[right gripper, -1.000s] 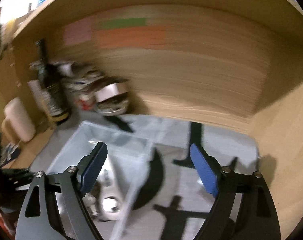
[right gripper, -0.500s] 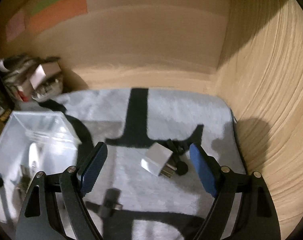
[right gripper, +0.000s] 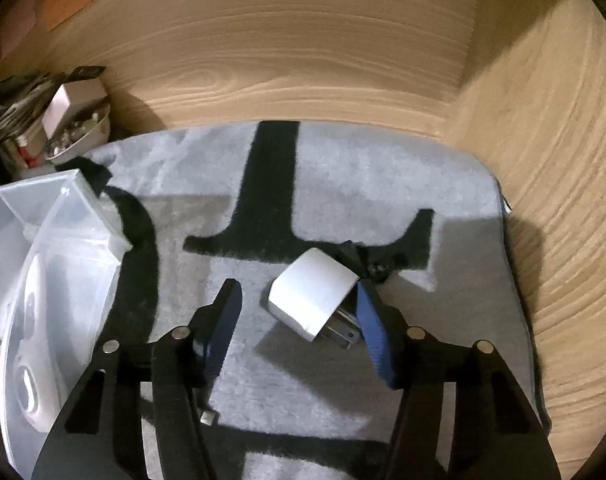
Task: Organize rigid objects
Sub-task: 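Move the right tool to the mat and grasp the white plug adapter, then carry the white plug adapter into the clear box and release it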
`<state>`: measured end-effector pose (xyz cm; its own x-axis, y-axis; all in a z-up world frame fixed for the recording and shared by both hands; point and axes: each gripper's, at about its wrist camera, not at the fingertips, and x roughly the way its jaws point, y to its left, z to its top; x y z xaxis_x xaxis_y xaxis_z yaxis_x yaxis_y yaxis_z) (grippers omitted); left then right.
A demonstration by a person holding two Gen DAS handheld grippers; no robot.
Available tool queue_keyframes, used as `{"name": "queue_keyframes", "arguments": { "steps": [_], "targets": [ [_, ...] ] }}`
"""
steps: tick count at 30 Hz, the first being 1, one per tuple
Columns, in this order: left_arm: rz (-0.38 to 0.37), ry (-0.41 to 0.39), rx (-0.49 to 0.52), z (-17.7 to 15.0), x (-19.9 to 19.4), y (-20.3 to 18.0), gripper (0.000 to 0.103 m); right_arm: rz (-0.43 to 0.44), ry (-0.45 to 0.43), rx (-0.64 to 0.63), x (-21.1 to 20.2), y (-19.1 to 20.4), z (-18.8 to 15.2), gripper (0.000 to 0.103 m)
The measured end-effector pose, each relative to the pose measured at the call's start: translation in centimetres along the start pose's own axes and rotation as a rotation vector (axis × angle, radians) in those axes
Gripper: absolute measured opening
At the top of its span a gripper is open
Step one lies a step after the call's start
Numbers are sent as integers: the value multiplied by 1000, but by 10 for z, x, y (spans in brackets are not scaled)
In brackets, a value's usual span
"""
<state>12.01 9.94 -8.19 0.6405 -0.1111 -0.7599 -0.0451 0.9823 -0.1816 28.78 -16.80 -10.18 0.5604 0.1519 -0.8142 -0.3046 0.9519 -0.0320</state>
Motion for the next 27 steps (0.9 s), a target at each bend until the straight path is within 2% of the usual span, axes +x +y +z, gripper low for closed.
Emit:
{"name": "queue_keyframes", "arguments": {
  "steps": [3,12,19,27],
  "targets": [
    [-1,0,-1,-1,0,1,13,15,30,-18,8,5,-1,44],
    [1,1,0,0,0,1,13,32,-9,-14,-7,9,-4,43],
    [0,1,-1,0,0,2,13,50,-109,-58,-49,27,0,43],
    [1,2,0,0,0,2,13,114,-238,-127,-98,56,11,43]
  ]
}}
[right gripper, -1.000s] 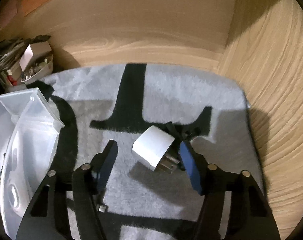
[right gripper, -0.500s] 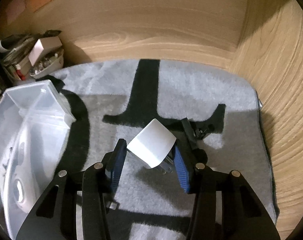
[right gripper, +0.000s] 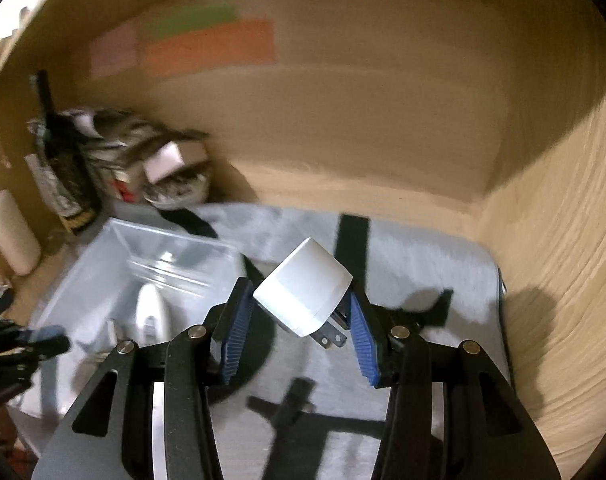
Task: Organize rigid objects
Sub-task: 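Carry the white plug adapter into the clear box and release it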
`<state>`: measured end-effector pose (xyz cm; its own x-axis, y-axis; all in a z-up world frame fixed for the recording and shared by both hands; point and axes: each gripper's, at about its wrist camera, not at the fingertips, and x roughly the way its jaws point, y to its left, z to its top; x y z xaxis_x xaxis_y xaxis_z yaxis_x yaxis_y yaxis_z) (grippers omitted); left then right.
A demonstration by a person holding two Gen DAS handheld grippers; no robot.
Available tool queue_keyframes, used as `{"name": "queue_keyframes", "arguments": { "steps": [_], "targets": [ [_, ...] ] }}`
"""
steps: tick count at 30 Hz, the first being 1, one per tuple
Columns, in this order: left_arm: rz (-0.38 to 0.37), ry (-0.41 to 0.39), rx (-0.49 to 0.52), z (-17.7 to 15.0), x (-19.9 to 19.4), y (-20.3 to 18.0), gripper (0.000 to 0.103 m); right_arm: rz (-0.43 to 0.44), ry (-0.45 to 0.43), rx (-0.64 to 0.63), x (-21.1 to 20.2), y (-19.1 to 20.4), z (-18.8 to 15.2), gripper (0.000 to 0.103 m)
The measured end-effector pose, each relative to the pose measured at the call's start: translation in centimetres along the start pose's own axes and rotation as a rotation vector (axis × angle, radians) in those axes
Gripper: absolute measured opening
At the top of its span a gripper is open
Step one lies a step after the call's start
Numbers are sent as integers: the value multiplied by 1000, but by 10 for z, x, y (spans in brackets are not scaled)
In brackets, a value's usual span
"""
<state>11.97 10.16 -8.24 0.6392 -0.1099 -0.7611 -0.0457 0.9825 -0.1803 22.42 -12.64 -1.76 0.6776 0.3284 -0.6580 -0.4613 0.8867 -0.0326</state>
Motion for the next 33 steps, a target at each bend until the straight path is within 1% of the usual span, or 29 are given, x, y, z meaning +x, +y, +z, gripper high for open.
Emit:
{"name": "queue_keyframes", "arguments": {
  "steps": [5,8,11,16,23,33],
  "targets": [
    [0,0,0,0,0,0,13,47,-40,-52,-13,23,5,43],
    [0,1,0,0,0,0,13,76,-40,-83,-13,39,4,43],
    [-1,1,-1,0,0,0,13,108,-15,-123,-5,55,1,43],
    [-1,0,-3,0,0,1,13,129,43,-178,13,75,-8,43],
    [0,0,-1,0,0,1,13,119,108,-229,34,85,-21,43],
    [0,1,-1,0,0,1,13,126,145,-268,44,96,-26,43]
  ]
}}
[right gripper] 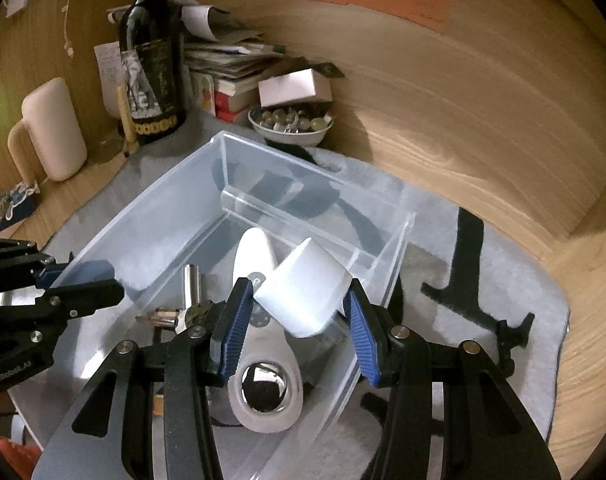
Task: Organize rigid objects
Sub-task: 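Carry the white plug adapter into the clear box and release it, then move the right tool to the mat and grasp the black cable clip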
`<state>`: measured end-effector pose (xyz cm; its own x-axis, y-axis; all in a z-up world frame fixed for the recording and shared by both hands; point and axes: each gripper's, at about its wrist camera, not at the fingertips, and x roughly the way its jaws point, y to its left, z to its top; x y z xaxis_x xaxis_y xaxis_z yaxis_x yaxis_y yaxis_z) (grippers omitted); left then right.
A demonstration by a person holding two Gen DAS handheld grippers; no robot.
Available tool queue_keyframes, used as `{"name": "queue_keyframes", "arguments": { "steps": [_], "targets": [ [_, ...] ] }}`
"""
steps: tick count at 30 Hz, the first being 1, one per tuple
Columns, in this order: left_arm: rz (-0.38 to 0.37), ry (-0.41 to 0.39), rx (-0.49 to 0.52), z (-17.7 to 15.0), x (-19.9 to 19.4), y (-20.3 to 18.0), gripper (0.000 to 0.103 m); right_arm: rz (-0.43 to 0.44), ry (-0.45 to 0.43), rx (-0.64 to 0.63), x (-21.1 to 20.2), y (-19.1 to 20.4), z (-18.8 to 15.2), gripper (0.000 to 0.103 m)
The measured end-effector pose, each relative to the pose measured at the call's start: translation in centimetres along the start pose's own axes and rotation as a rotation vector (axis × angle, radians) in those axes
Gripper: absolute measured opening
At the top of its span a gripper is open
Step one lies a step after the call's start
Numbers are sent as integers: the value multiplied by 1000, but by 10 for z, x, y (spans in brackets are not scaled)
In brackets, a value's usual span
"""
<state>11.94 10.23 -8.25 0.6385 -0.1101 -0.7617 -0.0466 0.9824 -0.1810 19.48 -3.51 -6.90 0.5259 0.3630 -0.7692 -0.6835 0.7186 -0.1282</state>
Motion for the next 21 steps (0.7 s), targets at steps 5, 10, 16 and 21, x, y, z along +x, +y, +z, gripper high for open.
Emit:
{"name": "queue_keyframes", "arguments": {
  "steps": [5,10,16,21],
  "targets": [
    [1,0,0,0,0,0,13,2,-10,3,-5,1,-1,49],
    [0,1,1,0,0,0,13,-8,-47,10,-18,0,0,55],
    [0,1,1,0,0,0,13,-38,-123,47,-44,-13,3,62],
    [1,1,0,0,0,0,13,-102,-186,117,-64,-36,5,74]
  ]
}}
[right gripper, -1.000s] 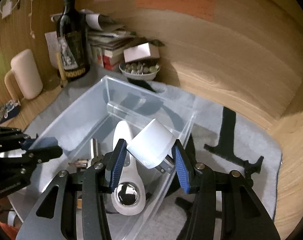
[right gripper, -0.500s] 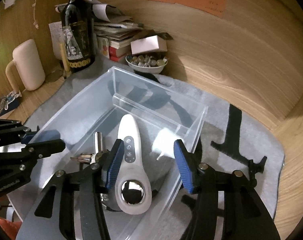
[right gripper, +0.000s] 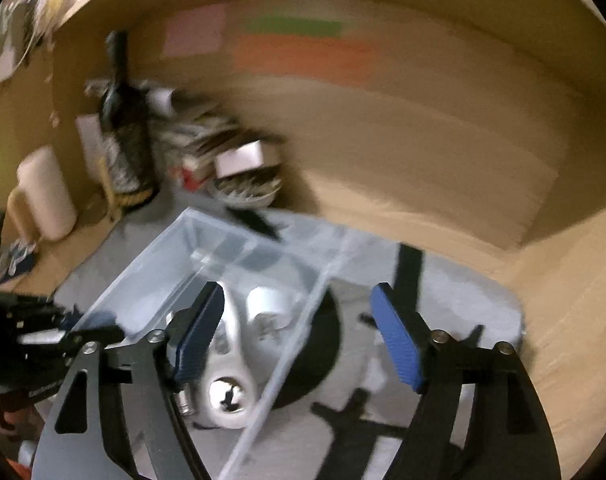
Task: Organize rigid objects
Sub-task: 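Move the right tool to the mat and grasp the black cable clip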
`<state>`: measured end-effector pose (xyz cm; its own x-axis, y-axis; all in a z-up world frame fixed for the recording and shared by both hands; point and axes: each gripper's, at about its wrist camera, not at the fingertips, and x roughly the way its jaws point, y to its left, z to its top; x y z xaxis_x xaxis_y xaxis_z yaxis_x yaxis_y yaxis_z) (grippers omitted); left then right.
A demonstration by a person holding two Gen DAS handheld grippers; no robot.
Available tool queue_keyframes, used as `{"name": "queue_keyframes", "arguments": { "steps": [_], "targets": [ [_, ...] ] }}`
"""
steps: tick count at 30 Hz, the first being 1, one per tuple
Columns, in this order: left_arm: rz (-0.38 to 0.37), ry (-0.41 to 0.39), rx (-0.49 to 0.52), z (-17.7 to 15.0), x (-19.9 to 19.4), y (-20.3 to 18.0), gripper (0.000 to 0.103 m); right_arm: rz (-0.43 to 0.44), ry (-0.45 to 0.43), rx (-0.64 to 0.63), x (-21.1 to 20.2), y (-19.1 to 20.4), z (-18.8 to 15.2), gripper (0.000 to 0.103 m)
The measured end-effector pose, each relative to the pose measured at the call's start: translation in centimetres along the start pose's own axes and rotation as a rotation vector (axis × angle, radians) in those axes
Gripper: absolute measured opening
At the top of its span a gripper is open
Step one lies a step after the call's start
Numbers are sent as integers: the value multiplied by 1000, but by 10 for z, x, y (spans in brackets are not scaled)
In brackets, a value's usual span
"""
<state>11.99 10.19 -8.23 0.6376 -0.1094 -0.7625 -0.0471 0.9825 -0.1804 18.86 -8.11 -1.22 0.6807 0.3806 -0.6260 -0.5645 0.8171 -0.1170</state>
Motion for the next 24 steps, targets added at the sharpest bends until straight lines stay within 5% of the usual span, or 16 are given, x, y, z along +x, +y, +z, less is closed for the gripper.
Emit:
{"name": "queue_keyframes", "arguments": {
  "steps": [10,24],
  "targets": [
    [1,1,1,0,0,0,13,-122,0,192,3,-68,0,75],
    [0,2,-1,0,0,0,13,-240,220,361,67,-128,-49,76]
  ]
}}
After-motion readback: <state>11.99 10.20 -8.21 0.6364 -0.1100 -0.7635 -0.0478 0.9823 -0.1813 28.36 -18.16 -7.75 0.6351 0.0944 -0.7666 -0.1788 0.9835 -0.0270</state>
